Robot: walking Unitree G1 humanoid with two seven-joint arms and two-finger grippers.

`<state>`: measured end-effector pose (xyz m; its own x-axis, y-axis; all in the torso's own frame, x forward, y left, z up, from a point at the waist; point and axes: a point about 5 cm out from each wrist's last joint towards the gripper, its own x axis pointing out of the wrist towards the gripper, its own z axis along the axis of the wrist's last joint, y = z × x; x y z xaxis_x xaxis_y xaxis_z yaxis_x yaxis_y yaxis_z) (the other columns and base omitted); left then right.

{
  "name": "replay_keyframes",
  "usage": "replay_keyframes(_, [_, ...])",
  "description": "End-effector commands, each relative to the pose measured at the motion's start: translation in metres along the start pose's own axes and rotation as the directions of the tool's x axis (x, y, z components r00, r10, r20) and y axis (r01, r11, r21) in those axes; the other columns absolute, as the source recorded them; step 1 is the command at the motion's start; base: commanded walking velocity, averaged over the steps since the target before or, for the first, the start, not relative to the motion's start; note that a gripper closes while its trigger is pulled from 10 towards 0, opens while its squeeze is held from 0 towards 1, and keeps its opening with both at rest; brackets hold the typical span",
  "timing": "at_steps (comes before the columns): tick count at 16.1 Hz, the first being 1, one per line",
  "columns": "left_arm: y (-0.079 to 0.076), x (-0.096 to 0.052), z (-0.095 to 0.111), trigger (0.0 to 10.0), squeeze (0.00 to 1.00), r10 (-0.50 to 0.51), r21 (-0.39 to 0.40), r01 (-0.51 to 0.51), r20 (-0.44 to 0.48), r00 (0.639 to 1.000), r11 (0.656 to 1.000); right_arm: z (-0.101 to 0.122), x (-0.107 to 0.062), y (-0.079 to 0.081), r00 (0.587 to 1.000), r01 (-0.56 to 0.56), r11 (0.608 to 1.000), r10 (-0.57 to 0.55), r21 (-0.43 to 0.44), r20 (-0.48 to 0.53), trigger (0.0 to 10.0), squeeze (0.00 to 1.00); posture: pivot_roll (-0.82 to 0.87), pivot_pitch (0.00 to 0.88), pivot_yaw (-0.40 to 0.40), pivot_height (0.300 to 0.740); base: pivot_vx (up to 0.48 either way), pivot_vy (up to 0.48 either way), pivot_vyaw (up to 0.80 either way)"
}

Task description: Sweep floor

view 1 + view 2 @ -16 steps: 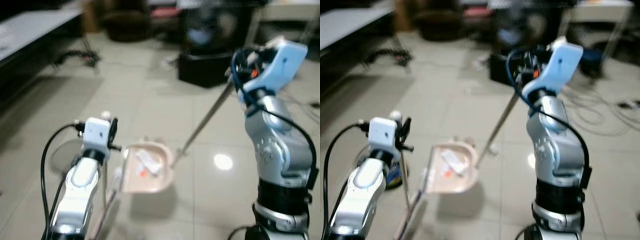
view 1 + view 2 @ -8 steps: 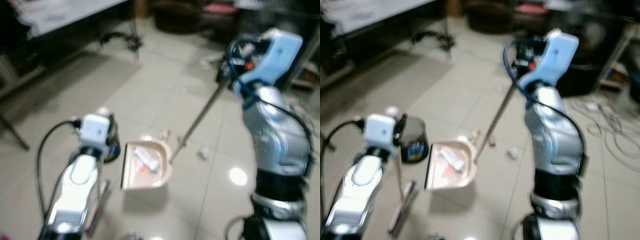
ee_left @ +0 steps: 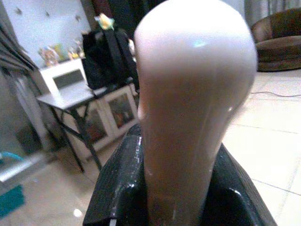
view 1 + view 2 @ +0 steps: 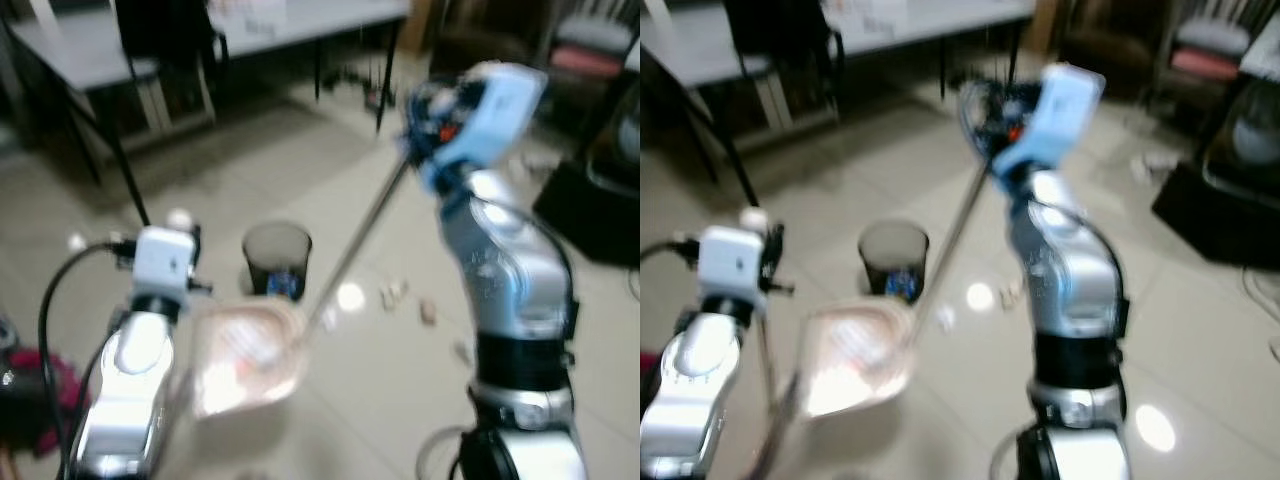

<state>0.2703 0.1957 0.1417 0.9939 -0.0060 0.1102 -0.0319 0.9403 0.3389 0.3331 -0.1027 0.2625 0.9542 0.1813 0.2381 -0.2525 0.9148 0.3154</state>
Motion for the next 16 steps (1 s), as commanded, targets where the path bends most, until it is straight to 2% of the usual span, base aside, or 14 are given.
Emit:
replay_keyframes(1, [-0.010,0.009,0.017,10.0,0.00,-0.047,-0.009,0.048,0.073,0.996,0.999,0.020,-0.002,-0.011,0.994,0.047,0.999,-0.046,-0.008,0.097,10.0,0.00,-0.01,0.000,0.018,0.740,0.368,0.000,0.00])
replay_keyframes(3, [-0.014,0.016,0.017,10.0,0.00,-0.060,-0.021,0.061,0.074,0.995,0.998,0.024,-0.004,-0.012,0.992,0.050,0.997,-0.042,-0.063,0.119,10.0,0.00,-0.02,0.000,0.036,0.740,0.386,0.000,0.00])
replay_keyframes(4, [-0.016,0.020,0.016,10.0,0.00,-0.067,-0.031,0.069,0.071,0.995,0.997,0.027,-0.004,-0.011,0.990,0.043,0.992,-0.026,-0.122,0.137,10.0,0.00,-0.05,0.000,0.061,0.740,0.390,0.000,0.00])
replay_keyframes(9, [-0.015,0.025,0.011,10.0,0.00,-0.058,-0.049,0.061,0.052,0.997,0.997,0.031,-0.004,-0.018,0.985,0.080,0.987,-0.056,-0.140,0.166,10.0,0.00,-0.07,0.000,0.074,0.740,0.388,0.000,0.00])
replay_keyframes(10, [-0.014,0.024,0.009,10.0,0.00,-0.055,-0.048,0.057,0.047,0.997,0.997,0.031,-0.003,-0.019,0.984,0.084,0.987,-0.060,-0.137,0.169,10.0,0.00,-0.07,0.000,0.074,0.740,0.382,0.000,0.00])
replay_keyframes(13, [-0.009,0.019,0.004,10.0,0.00,-0.038,-0.046,0.040,0.039,0.998,0.998,0.026,-0.003,-0.028,0.980,0.124,0.992,-0.117,-0.036,0.161,10.0,0.00,-0.05,0.000,0.058,0.740,0.390,0.000,0.00])
replay_keyframes(16, [-0.005,0.015,0.000,10.0,0.00,-0.020,-0.045,0.022,0.030,0.999,0.999,0.024,-0.002,-0.030,0.979,0.132,0.991,-0.132,0.013,0.156,10.0,0.00,-0.05,0.000,0.055,0.740,0.391,0.000,0.00])
